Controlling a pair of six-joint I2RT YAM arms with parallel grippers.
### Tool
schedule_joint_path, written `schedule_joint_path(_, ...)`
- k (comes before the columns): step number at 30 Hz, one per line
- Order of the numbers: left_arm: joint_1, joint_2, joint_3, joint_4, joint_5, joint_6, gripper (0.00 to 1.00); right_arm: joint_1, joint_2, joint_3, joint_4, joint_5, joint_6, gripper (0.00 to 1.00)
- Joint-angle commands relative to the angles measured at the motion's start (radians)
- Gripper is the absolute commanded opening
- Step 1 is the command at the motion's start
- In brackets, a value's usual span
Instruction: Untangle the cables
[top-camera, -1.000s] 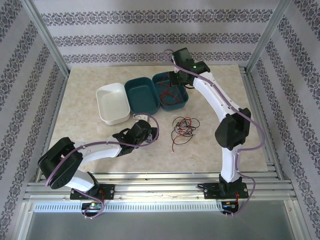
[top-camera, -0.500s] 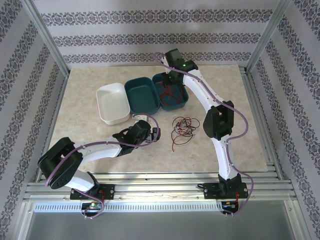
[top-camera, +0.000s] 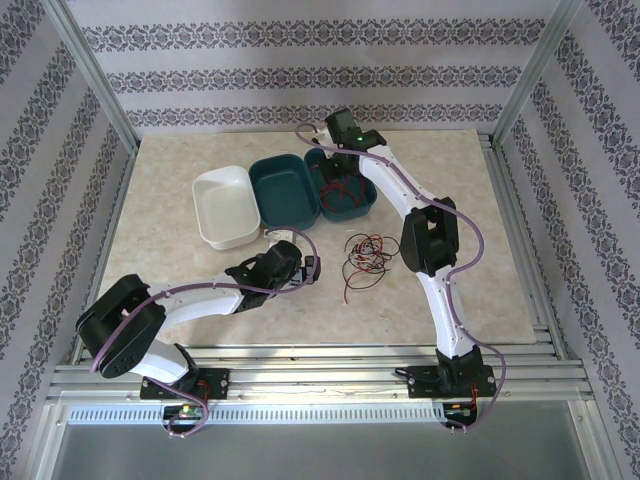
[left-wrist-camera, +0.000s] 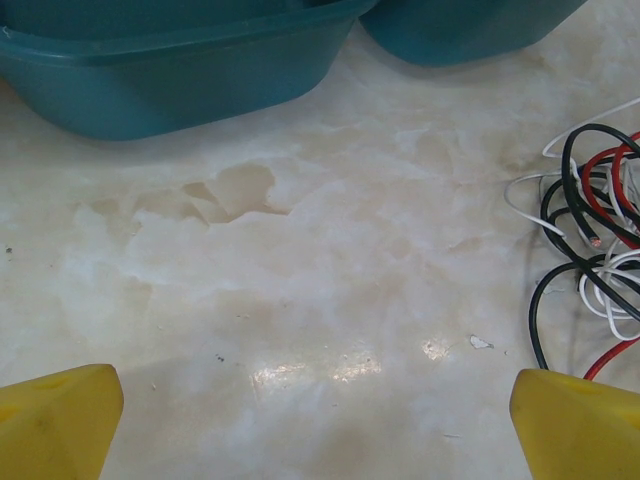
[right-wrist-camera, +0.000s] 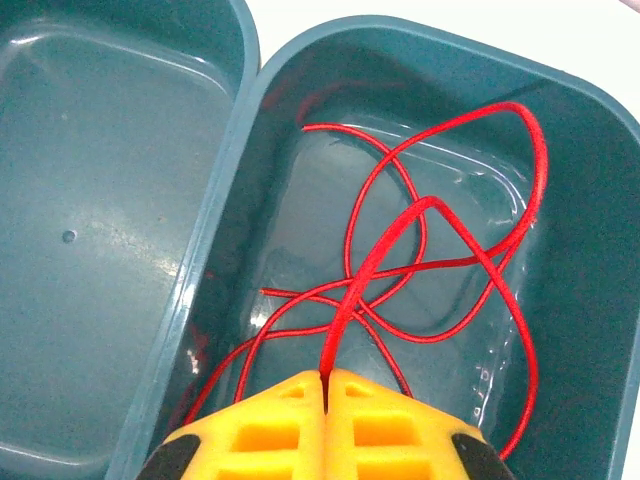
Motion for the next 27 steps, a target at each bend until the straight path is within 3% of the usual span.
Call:
schedule_joint_path(1,-0.001,0.009,0.027,-0.027,-0.018,-0.016,0.99,0.003,0.023,-0.039,0.028,0.011,-0.031,0.0)
schedule_joint_path(10,-0.001,0.007,0.031,-0.037,-0.019,-0.013,0.99,0.001,0.051,-0.066,0.033,-0.015,-0.006,0.04)
schedule_joint_path(19,-0.001,-0.016,0.026,-0.069,-0.064,-0.025,0.99,0.007,-0.014,-0.109,0.046,0.002,0.014,0.29)
schedule_joint_path(27,-0.001,-0.088,0.006,-0.086,-0.133,-0.048,0.99,0.013,-0.145,-0.205,0.084,0.0,0.05,0.33)
